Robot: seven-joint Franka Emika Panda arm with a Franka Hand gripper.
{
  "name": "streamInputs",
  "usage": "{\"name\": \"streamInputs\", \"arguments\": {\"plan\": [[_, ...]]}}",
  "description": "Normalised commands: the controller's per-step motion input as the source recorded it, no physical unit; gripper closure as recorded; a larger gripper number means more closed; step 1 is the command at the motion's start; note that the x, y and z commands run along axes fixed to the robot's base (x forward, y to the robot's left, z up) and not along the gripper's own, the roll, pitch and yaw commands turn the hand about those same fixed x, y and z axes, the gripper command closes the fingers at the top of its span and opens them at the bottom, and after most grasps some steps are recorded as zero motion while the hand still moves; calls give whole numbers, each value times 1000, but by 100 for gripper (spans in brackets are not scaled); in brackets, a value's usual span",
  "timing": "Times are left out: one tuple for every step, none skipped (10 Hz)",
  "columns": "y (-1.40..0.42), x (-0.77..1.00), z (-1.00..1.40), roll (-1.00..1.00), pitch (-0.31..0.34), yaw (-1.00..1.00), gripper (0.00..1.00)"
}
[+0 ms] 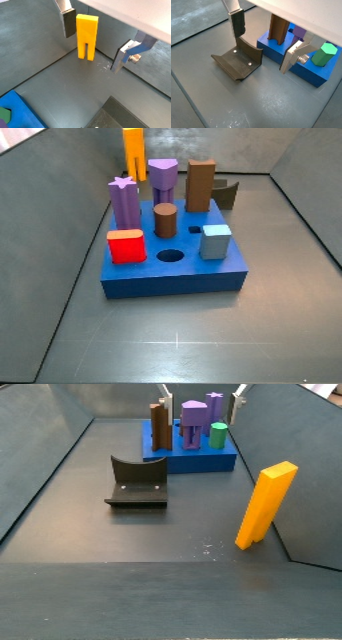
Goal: Pick up the double-square object. Move up. Move to above the board. Insert the double-square object.
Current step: Pick up the double-square object.
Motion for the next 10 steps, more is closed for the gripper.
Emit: {"name": "streamInputs", "arguments": {"plan": [[0, -20, 0, 0, 0, 0, 0], [226, -329, -83, 29, 0, 0, 0], [471, -317, -217, 19, 0, 580, 0], [343, -320, -103, 0, -26, 709, 0], [200, -257, -109, 47, -60, 823, 0], [117, -100, -140, 69, -64, 977, 0], [111, -69, -171, 80, -67, 997, 0], [169, -180, -160, 73, -66, 891, 0], [289, -411, -140, 57, -74, 663, 0], [426, -646, -106, 33, -66, 414, 0]]}}
